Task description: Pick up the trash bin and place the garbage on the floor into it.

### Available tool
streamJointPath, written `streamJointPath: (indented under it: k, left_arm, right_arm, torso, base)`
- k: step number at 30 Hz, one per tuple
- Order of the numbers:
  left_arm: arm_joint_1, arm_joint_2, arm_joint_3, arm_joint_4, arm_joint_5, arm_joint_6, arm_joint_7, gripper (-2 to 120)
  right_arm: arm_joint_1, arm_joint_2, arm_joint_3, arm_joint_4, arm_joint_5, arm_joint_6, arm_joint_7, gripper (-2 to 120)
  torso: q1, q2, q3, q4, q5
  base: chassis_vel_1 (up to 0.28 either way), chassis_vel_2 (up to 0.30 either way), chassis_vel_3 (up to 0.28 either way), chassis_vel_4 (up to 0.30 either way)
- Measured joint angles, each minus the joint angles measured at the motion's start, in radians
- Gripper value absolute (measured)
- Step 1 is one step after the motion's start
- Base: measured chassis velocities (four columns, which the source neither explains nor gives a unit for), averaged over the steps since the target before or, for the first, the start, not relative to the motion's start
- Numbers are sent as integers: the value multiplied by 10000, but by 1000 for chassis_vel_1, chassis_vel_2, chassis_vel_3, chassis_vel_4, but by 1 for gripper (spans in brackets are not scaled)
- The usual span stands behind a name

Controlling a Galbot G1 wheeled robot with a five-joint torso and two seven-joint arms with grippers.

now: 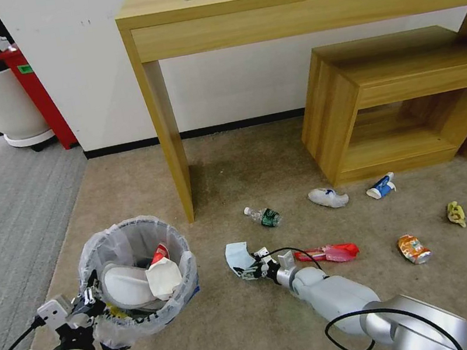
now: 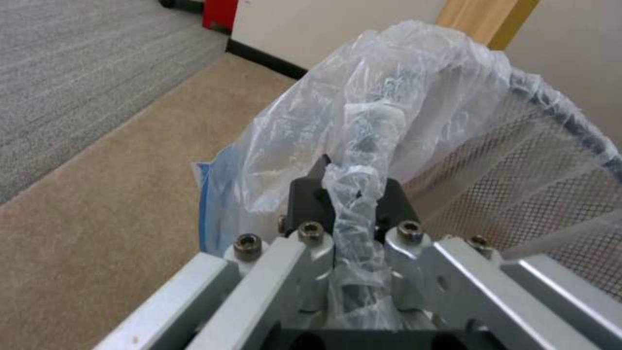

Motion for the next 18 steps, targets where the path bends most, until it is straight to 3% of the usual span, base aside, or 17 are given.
streamJointPath:
  k: [12, 18]
  left_arm:
    - [-66, 20, 15, 54, -26, -81, 3, 3]
    - [-13, 6, 27, 23, -27, -132, 15, 3]
  right_arm:
    - [-34, 158, -222, 10, -532, -2, 403, 93]
    - [-78, 163, -227, 0, -808, 31, 520, 68]
  torso:
    - [0, 0, 1, 0, -1]
    - [0, 1, 0, -1, 0]
  base:
    - [0, 0, 0, 0]
    - [0, 0, 0, 0]
